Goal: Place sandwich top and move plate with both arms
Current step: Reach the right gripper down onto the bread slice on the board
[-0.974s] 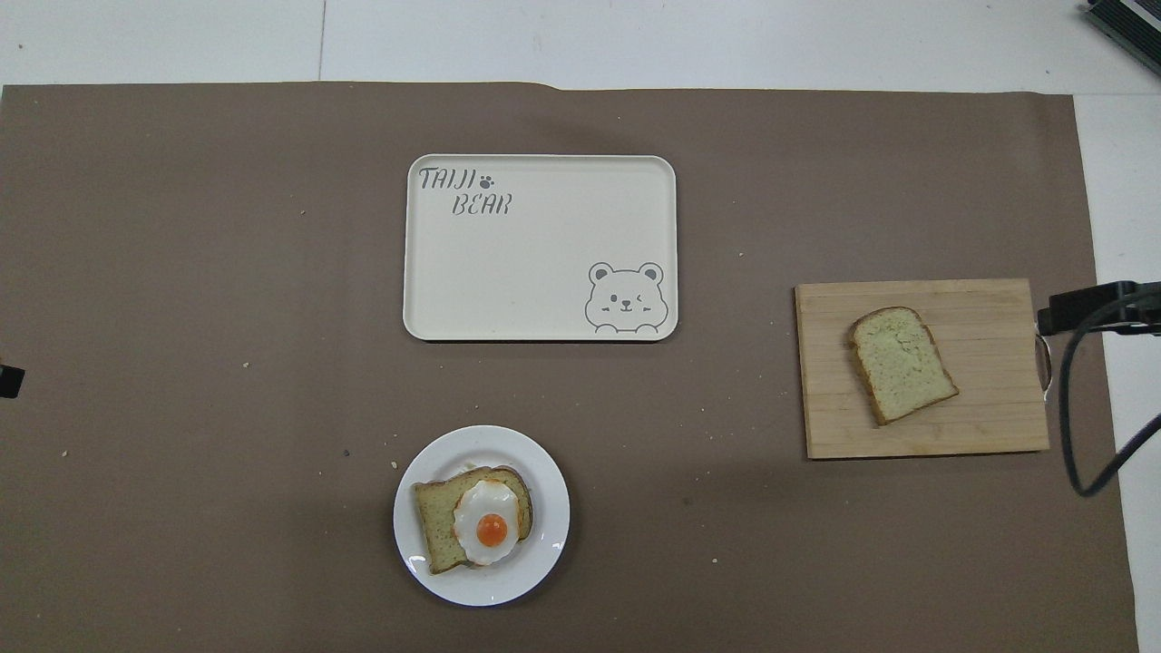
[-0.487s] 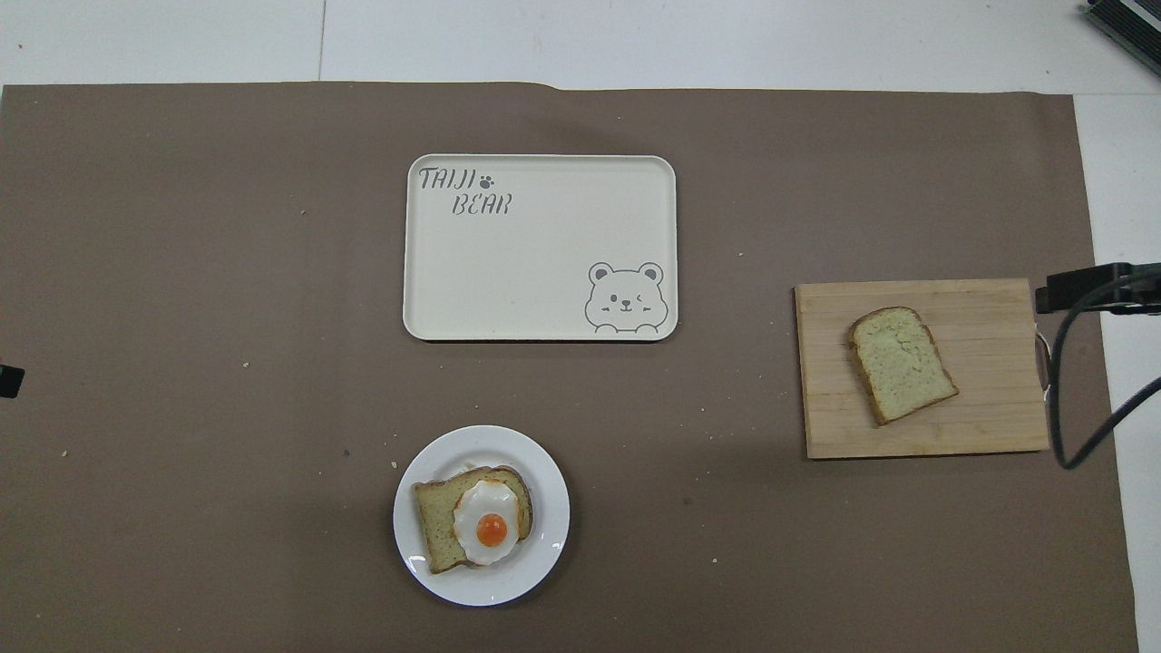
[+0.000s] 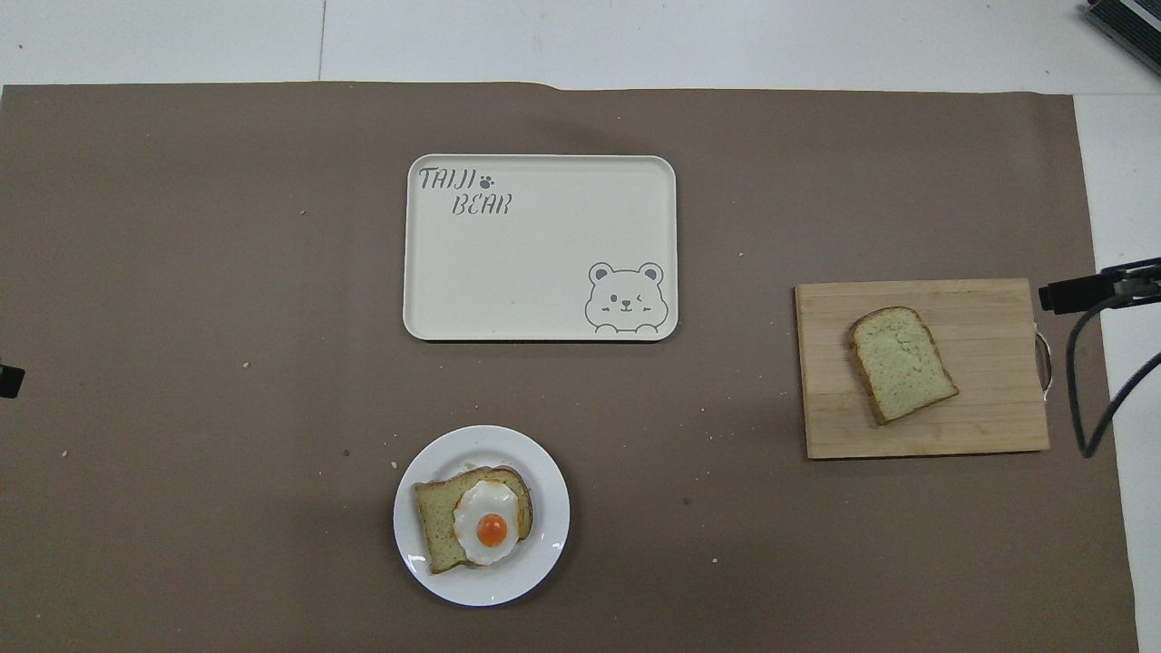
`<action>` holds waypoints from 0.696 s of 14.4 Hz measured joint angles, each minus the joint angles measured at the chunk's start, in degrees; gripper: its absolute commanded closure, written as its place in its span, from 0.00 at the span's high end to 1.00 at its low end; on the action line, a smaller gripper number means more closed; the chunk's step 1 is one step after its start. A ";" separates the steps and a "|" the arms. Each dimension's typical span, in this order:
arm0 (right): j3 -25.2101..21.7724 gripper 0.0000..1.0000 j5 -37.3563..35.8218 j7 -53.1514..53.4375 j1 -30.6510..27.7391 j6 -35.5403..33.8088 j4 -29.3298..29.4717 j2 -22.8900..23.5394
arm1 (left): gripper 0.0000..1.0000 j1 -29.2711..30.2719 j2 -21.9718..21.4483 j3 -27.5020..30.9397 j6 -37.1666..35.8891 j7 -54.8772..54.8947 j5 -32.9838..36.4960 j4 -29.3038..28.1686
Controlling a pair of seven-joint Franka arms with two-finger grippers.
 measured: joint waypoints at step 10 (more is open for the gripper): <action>0.00 1.00 0.00 -0.37 -0.56 18.96 -4.53 17.35 | 1.00 0.00 0.00 0.00 0.00 0.00 0.00 0.00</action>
